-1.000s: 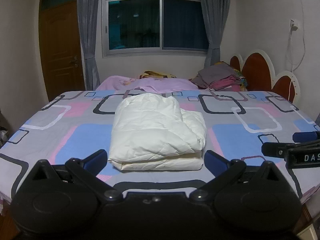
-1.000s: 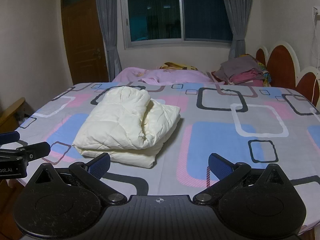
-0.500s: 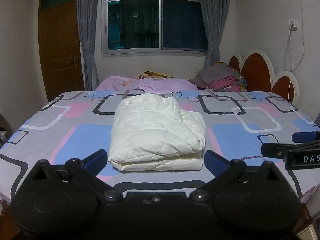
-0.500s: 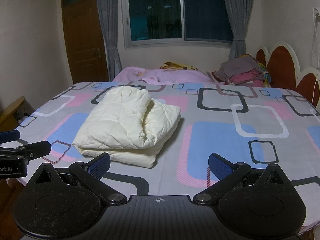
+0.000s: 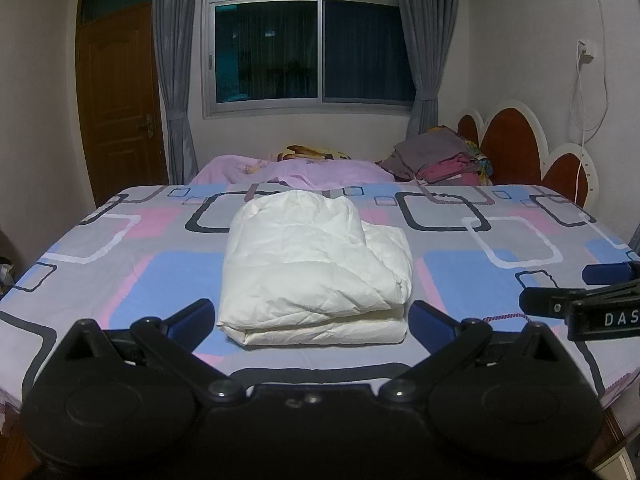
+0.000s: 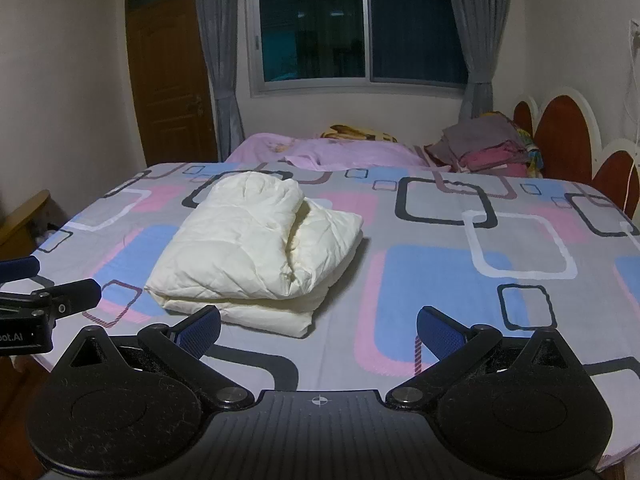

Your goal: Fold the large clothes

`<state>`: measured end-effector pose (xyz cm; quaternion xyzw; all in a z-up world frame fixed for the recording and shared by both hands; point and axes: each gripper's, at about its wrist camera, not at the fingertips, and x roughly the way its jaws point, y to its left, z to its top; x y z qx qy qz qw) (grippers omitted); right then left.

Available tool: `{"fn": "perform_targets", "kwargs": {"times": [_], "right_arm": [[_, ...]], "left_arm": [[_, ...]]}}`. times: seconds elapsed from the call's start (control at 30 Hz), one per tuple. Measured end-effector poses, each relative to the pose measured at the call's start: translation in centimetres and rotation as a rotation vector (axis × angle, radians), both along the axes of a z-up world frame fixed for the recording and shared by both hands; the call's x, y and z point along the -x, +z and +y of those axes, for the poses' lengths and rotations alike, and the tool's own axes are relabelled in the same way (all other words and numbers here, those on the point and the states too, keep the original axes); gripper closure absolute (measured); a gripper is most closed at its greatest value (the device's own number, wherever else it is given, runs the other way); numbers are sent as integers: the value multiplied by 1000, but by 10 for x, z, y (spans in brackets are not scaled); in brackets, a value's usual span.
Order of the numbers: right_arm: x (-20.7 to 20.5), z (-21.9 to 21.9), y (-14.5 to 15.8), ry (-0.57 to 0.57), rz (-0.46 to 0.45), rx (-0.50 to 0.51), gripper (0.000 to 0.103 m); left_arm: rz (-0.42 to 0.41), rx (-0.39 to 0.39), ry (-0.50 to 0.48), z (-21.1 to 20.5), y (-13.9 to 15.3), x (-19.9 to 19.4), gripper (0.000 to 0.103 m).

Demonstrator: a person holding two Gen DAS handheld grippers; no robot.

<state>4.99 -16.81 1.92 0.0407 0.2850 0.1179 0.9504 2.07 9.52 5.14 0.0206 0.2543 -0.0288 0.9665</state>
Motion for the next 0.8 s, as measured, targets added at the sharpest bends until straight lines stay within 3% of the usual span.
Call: {"fn": "perform_targets", "kwargs": {"times": [0.8], "right_arm": [[-5,-3,1,19,-5,6,0]], "left_arm": [[-5,-10,-8,5,1,-4,0]]}}
